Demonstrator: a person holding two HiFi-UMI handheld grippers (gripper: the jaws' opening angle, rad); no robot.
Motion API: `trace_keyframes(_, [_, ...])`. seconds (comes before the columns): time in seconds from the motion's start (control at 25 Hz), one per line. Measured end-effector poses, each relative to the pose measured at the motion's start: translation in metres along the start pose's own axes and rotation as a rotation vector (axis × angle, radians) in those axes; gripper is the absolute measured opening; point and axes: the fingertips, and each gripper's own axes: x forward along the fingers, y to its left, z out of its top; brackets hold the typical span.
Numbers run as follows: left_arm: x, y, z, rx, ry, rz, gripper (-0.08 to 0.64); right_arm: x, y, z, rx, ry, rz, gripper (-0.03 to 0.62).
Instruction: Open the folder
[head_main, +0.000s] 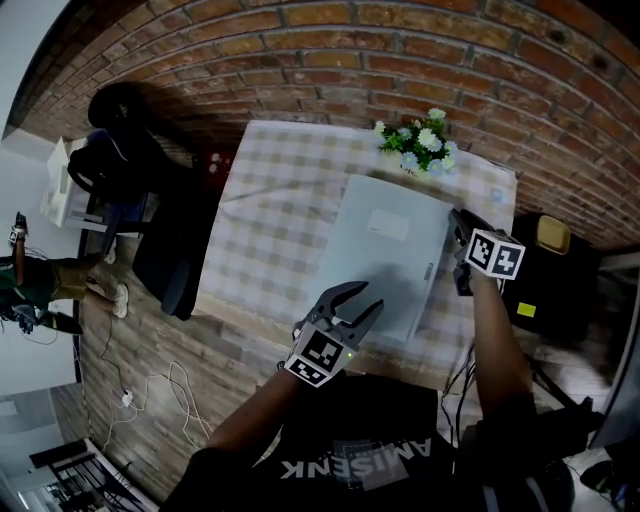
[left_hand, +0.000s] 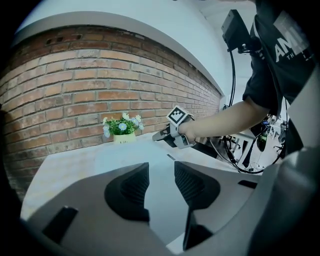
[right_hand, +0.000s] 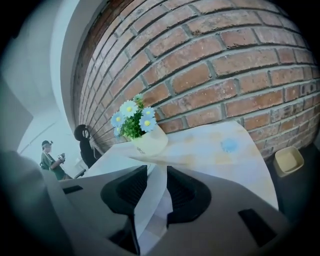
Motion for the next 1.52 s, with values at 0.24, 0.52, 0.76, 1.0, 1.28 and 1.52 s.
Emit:
trace_keyframes(0.24, [0.006, -0.013, -0.022, 0.023, 0.052, -0.02, 0.158, 0.0, -0.002, -0.002, 0.007, 0.018, 0.008, 0.164])
trace_keyframes(0.52, [0.01, -0.065, -0.043, 0.356, 0.157, -0.233, 0.245, 0.001, -0.002, -0.001, -0.007, 0.02, -0.002, 0.172])
trace_keyframes(0.76, [0.015, -0.104, -0.061, 0.619, 0.273, -0.384, 0.268, 0.002, -0.002, -0.001, -0.011, 0.019, 0.003, 0.172])
trace_keyframes(1.0, [0.033, -0.106, -0.084, 0.864, 0.317, -0.351, 0.268, 0.0, -0.002, -0.002, -0.006, 0.008, -0.003, 0.172])
trace_keyframes(1.28, [0.027, -0.104, -0.066, 0.731, 0.252, -0.382, 0.219, 0.0, -0.001, -0.001, -0.02, 0.011, -0.006, 0.17])
trace_keyframes(1.52, [0.019, -0.111, -0.065, 0.714, 0.214, -0.411, 0.114, 0.0, -0.001, -0.001, -0.024, 0.008, -0.007, 0.17])
